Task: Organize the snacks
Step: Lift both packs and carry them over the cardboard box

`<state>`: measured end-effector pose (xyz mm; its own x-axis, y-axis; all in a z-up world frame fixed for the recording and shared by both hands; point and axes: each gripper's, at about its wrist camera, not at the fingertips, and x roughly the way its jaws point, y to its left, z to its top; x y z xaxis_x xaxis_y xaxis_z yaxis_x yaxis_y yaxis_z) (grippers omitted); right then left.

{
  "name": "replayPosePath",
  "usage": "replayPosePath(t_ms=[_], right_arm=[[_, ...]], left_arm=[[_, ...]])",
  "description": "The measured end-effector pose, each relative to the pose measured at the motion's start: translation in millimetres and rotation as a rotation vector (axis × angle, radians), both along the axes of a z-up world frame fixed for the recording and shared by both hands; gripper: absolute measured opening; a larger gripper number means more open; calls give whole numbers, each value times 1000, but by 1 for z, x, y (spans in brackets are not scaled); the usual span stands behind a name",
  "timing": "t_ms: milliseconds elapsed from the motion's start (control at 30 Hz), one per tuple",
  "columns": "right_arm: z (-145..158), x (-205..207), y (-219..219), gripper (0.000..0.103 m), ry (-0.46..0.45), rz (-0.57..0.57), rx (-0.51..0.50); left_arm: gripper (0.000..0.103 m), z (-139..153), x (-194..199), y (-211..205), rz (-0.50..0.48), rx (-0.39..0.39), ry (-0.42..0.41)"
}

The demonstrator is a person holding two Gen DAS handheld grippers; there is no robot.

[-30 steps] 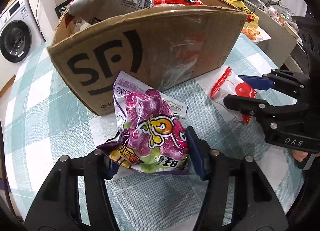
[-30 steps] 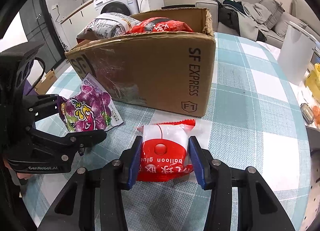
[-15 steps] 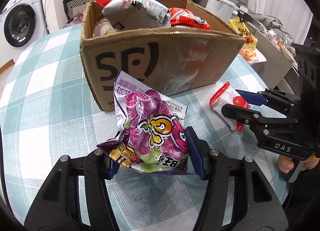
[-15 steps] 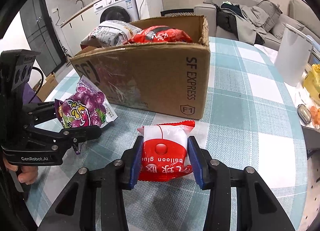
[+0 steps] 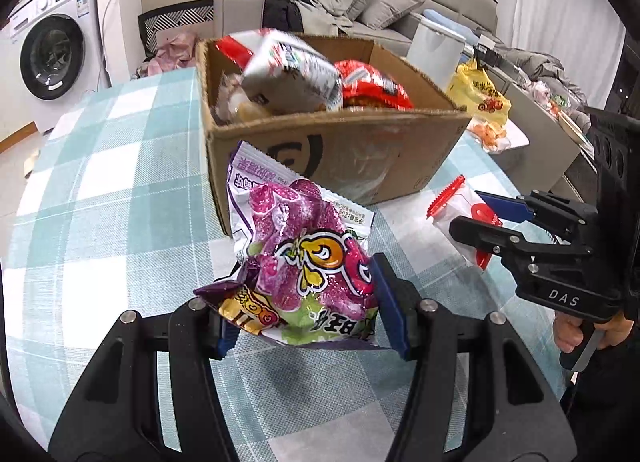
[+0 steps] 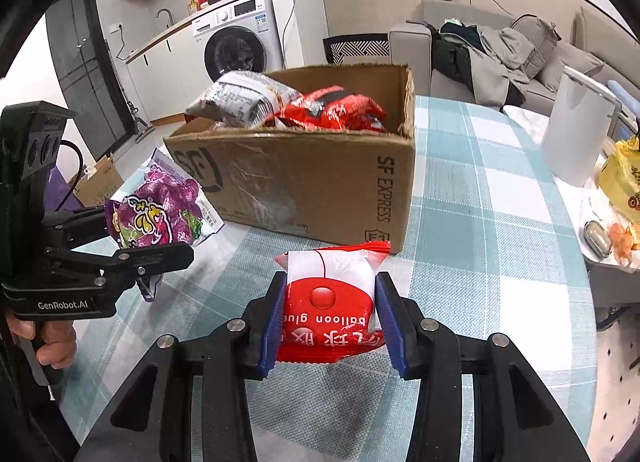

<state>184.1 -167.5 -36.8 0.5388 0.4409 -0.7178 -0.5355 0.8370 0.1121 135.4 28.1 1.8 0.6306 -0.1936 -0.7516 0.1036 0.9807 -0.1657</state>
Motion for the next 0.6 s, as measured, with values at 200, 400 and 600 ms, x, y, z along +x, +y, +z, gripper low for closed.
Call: replayPosePath(t_ms=[200,400,600], right_arm=[[17,-6,1,44,-33,-1,17],[35,-8,1,44,-63,-3,34],[54,-10,3,44,-96,-5,53]], left_arm=[[55,24,-12,14,19,-8,-46],[55,47,-17,25,35,-13,-87],[55,67,-17,34,47,-12,-122]])
